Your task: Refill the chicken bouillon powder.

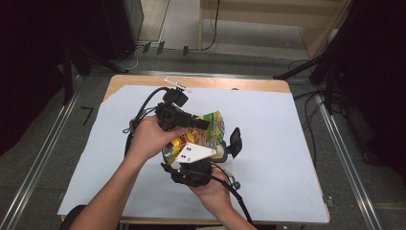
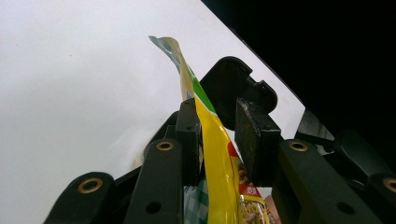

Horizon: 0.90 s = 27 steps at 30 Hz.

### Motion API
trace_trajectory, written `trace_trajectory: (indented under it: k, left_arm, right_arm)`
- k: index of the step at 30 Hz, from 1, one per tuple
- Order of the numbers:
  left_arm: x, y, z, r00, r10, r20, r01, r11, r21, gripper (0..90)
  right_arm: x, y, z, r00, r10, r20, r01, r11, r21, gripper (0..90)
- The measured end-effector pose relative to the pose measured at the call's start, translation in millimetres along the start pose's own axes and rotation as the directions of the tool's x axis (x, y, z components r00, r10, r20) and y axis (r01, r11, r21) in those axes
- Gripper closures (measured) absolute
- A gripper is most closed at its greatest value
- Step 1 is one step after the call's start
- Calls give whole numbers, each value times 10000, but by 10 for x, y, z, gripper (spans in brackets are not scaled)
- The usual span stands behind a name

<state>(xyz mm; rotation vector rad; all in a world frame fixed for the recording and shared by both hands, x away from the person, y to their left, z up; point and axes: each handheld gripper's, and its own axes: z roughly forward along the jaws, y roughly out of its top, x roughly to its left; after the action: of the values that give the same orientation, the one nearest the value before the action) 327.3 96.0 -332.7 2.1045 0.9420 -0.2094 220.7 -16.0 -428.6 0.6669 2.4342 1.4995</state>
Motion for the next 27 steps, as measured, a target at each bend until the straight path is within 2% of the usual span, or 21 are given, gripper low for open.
trace_trajectory:
  k: [11,27]
  left_arm:
    - [5,2,-3,10000,-68,33,68,10000,31,718]
    - [30,10,0,9988,-476,110,473,9986,217,717]
  right_arm:
    - [2,2,-1,10000,-16,-5,16,10000,-12,624]
    - [11,8,7,10000,-95,27,95,9999,-32,623]
